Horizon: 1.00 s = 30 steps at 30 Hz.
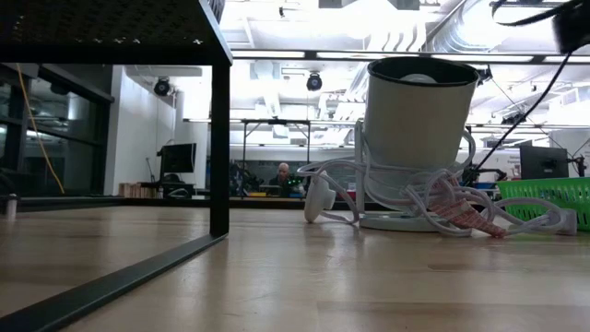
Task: Pick & Place Office Desk Supplies
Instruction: Put the green bin on the shelf
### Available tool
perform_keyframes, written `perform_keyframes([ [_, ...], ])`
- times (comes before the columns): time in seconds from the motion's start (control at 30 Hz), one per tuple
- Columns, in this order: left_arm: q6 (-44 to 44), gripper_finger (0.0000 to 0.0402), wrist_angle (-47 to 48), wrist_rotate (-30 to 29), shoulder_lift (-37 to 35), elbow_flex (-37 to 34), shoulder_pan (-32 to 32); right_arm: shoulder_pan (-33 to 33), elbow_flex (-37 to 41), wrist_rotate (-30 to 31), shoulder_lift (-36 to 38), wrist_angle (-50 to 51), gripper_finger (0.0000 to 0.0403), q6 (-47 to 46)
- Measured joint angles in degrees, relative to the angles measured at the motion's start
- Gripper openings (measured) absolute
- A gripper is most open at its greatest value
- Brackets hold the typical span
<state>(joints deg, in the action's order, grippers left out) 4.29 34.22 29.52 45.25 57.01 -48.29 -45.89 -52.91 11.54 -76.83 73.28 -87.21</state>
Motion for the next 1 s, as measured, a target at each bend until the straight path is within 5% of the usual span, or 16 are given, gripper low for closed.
perform_keyframes([
  [0.17,0.0,0.0069,0.0,0.0,0.0,0.0,0.0,6.05,2.58,-1.05,4.45,-0.12,0.014,-0.95],
  [0.43,0.0,0.0069,0.0,0.0,0.0,0.0,0.0,11.45,6.0,-1.11,6.35,-5.46,0.014,12.62],
  [1.0,0.0,0.0069,-0.02,0.0,0.0,0.02,0.0,10.91,10.17,-5.55,6.42,-7.69,0.014,22.62],
])
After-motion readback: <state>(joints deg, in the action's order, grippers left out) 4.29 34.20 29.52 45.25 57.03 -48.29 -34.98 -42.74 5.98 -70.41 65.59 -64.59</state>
